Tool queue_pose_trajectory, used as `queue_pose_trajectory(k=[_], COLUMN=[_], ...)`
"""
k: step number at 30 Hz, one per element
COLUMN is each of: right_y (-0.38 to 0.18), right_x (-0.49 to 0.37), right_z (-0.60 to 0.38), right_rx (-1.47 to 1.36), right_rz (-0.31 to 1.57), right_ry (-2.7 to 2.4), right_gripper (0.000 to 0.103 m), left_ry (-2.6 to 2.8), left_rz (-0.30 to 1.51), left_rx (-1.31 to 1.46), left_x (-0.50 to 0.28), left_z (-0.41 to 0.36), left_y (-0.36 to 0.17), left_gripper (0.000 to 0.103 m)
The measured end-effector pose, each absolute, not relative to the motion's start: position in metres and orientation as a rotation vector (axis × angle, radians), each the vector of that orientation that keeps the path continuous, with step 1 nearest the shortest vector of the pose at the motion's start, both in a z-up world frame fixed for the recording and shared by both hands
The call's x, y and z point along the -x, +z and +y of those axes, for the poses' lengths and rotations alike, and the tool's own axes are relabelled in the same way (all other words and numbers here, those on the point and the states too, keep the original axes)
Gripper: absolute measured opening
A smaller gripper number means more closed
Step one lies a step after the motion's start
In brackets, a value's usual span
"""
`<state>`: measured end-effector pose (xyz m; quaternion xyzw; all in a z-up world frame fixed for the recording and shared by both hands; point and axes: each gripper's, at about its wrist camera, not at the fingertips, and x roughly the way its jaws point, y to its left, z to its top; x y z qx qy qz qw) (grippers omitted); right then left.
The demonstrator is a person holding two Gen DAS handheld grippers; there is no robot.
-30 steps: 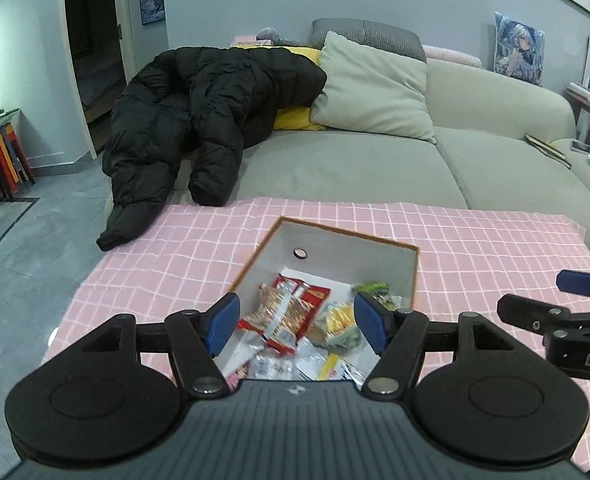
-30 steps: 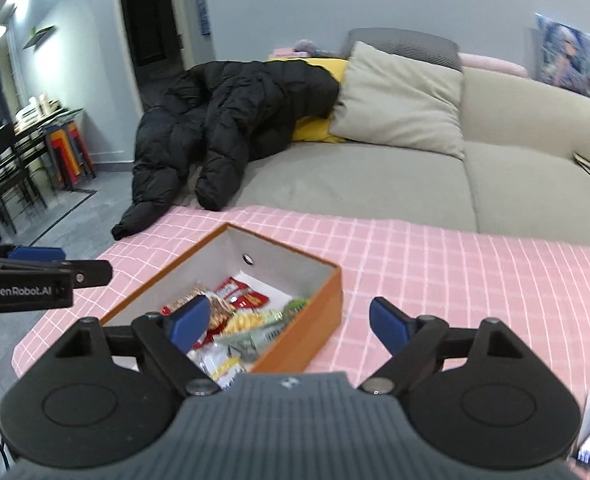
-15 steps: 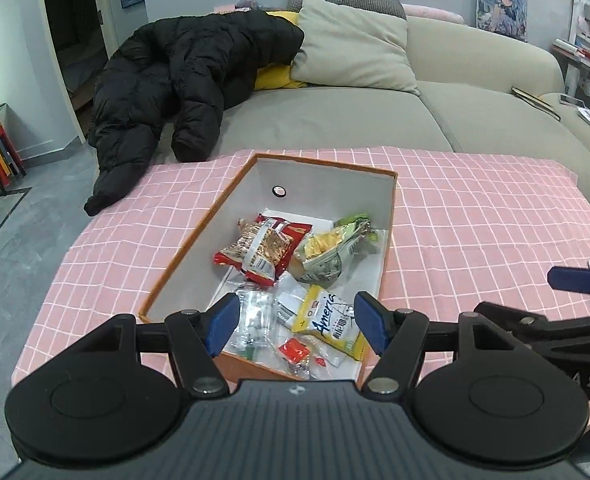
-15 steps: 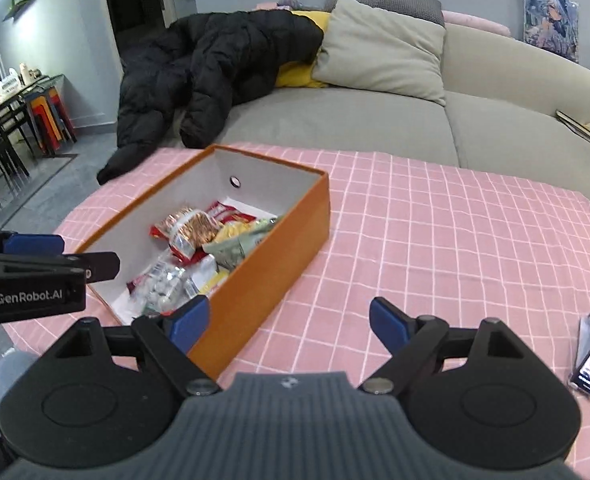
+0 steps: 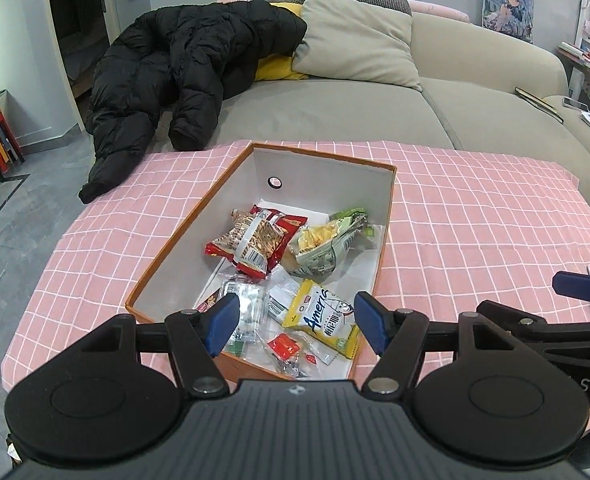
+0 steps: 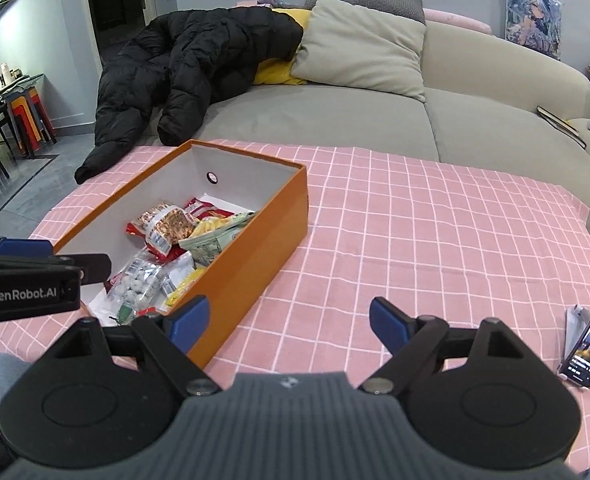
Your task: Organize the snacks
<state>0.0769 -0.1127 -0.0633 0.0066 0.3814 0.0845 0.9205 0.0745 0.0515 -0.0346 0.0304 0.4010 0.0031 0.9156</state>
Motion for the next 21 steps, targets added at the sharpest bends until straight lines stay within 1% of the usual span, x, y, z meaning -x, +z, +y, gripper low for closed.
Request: queue_pose_trajectory(k=[21], right_y=[-0.0591], right_x=[-0.0741], right_z=[-0.1141], right_rx=[-0.008], right_rz=[0.768], right_ry=[0.161], right_gripper=[0.084], left_ry=[0.000], left_rz=[0.833], left_rx=[-0.077], left_x=[-0.0761], left_z=[0.0495], left_y=[-0.0320], left_gripper=[0.077])
